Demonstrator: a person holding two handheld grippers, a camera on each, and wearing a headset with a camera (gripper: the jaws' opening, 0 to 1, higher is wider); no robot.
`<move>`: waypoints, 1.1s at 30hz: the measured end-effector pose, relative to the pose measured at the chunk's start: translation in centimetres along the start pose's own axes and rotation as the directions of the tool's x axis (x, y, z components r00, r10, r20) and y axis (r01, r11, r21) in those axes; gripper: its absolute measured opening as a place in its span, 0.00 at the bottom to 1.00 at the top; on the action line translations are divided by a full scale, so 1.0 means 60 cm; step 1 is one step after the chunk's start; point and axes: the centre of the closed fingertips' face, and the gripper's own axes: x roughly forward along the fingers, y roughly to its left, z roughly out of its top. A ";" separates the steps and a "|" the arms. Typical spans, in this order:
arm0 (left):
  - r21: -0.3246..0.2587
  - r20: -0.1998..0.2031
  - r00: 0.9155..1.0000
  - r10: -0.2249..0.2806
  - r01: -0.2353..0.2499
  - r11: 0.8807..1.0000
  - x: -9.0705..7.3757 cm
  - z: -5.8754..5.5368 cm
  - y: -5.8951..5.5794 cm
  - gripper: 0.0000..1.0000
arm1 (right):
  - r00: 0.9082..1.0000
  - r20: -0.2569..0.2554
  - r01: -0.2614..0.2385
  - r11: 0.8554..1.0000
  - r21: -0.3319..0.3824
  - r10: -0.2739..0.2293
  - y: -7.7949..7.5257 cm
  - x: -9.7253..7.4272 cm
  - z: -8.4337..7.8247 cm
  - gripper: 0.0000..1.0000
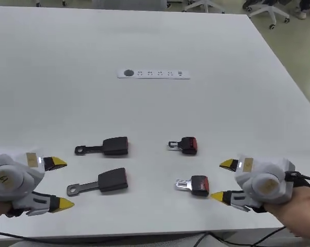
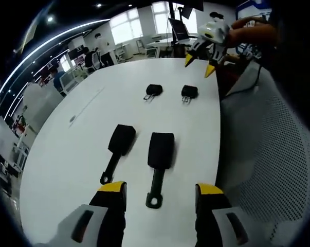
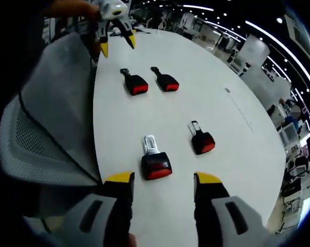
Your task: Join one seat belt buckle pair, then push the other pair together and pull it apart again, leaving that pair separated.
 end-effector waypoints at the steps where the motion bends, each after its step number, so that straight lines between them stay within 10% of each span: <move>1: 0.000 -0.004 1.000 -0.014 0.014 1.000 0.008 0.004 -0.002 0.54 | 1.000 0.004 -0.026 1.000 0.004 0.026 0.001 0.004 0.000 0.47; 18: 0.070 -0.067 0.990 -0.123 0.128 0.989 0.104 0.047 0.000 0.55 | 0.974 -0.072 -0.218 0.973 -0.080 0.213 0.013 0.084 -0.005 0.40; 33: 0.178 -0.167 0.963 -0.211 0.240 0.954 0.156 0.029 -0.007 0.40 | 0.946 -0.146 -0.305 0.948 -0.096 0.289 0.027 0.120 -0.038 0.36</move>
